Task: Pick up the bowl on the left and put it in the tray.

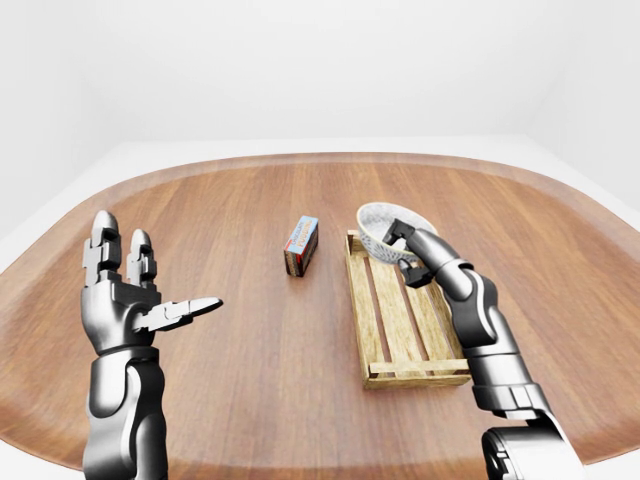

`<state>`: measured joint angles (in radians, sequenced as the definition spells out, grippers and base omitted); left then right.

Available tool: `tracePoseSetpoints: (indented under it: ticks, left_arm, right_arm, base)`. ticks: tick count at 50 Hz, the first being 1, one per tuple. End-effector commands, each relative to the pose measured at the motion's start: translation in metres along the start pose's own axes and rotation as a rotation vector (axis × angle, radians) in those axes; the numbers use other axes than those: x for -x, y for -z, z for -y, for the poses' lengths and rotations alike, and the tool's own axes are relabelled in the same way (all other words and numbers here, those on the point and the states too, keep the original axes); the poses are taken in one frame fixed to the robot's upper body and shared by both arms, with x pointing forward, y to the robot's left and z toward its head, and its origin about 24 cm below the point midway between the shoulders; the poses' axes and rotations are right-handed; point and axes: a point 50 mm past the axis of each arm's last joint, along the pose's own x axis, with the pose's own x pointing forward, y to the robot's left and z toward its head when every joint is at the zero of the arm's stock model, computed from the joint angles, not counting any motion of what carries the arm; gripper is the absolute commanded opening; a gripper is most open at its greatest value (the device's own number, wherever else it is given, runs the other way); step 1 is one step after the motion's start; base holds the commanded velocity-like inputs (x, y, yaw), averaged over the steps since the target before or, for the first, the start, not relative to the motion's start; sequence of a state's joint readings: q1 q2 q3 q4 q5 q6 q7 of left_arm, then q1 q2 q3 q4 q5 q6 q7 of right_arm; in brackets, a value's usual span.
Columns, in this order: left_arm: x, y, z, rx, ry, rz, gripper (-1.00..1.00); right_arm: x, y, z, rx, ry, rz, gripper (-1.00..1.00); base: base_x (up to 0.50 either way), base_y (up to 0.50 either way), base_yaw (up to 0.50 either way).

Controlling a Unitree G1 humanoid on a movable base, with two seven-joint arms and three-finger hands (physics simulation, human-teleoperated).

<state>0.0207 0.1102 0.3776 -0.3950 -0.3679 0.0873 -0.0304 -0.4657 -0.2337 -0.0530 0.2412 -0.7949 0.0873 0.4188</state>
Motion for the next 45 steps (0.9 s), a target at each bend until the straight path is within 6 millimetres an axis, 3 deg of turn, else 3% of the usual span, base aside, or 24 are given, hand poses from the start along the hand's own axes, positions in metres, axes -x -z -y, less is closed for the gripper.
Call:
tracePoseSetpoints:
  ticks: [1, 16, 45]
  left_arm:
    - [0.0, 0.0, 0.0, 0.001, 0.0, -0.001, 1.0]
    - [0.0, -0.001, 0.0, 0.001, 0.0, 0.002, 1.0]
    - [0.0, -0.002, 0.0, 0.001, -0.001, 0.006, 1.0]
  right_arm:
    - [-0.003, 0.005, 0.0, 0.039, 0.04, -0.041, -1.0]
    - [-0.009, 0.018, -0.009, 0.077, 0.039, -0.105, -1.0]
    - [-0.022, 0.036, -0.047, 0.075, -0.029, -0.208, -1.0]
  base:
    - [0.0, 0.0, 0.0]
    - [0.0, 0.0, 0.0]
    - [0.0, 0.0, 0.0]
